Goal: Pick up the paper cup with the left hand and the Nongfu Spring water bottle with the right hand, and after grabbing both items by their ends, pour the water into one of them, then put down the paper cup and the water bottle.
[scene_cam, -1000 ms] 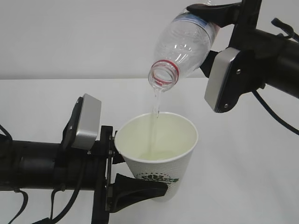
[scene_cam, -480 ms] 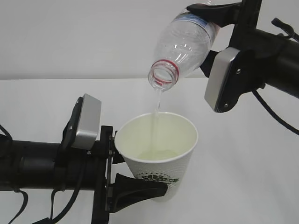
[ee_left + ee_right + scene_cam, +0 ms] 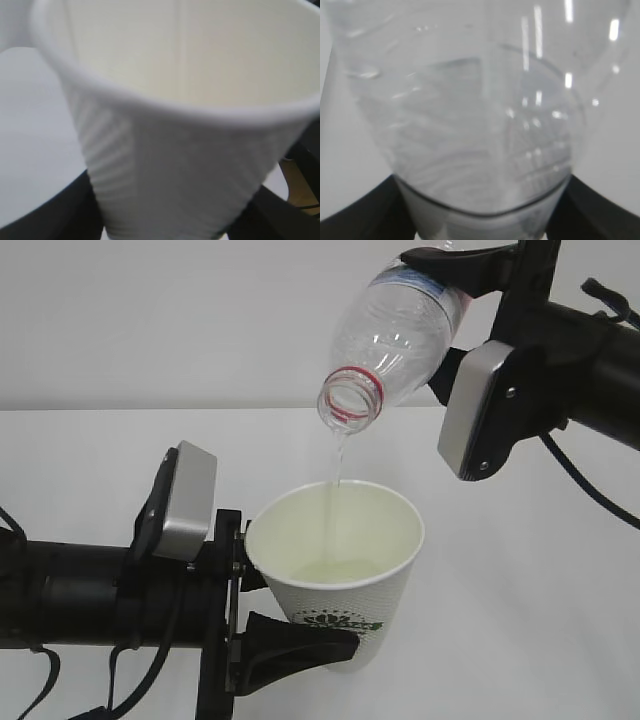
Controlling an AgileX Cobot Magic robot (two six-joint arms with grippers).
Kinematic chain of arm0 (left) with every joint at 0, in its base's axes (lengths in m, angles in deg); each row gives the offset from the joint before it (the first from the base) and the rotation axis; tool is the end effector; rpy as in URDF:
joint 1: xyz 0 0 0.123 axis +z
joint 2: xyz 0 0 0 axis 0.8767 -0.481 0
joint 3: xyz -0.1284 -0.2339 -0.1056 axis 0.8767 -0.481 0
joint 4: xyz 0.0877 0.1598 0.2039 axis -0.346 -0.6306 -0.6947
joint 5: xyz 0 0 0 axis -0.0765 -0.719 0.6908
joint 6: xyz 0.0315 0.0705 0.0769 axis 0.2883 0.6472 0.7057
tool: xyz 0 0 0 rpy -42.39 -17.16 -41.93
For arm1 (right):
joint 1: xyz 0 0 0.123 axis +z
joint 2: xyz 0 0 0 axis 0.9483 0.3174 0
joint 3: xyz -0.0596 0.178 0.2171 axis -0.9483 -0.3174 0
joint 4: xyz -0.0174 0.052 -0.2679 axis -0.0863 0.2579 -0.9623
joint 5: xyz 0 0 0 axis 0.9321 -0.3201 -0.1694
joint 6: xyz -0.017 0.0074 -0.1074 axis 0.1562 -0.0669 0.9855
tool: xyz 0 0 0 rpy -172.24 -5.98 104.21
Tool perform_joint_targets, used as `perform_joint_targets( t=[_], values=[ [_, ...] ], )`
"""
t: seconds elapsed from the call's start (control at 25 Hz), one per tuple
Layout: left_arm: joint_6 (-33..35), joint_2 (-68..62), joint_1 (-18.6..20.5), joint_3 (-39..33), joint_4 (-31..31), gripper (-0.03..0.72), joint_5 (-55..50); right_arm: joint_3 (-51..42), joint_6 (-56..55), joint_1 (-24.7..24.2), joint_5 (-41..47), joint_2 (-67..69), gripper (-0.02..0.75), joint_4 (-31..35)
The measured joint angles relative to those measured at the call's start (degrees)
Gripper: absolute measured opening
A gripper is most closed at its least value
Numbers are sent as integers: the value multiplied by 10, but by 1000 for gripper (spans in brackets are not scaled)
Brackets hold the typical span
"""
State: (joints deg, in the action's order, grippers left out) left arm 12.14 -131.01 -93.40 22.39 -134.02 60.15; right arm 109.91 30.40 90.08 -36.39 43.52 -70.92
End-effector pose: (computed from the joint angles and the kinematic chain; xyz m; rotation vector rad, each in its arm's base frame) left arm 0.2047 -0.2287 0.1328 1.2587 1.4512 -1.0763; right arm 0.3052 0.1484 0.2589 -1.4023 0.6438 -0.6471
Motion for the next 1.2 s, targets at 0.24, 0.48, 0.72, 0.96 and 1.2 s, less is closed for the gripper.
perform_joint_targets(
  t=[0.24,0.48,0.72,0.96,1.2],
  values=[
    [0,0,0,0,0,471,0,0,1,0,0,0,494,0],
    [0,0,0,0,0,471,1,0,1,0,-1,0,494,0],
    [0,0,0,0,0,471,5,0,1,0,-1,0,494,0],
    [0,0,0,0,0,471,5,0,1,0,-2,0,494,0],
    [0,0,0,0,0,471,5,0,1,0,-2,0,494,0]
  ],
)
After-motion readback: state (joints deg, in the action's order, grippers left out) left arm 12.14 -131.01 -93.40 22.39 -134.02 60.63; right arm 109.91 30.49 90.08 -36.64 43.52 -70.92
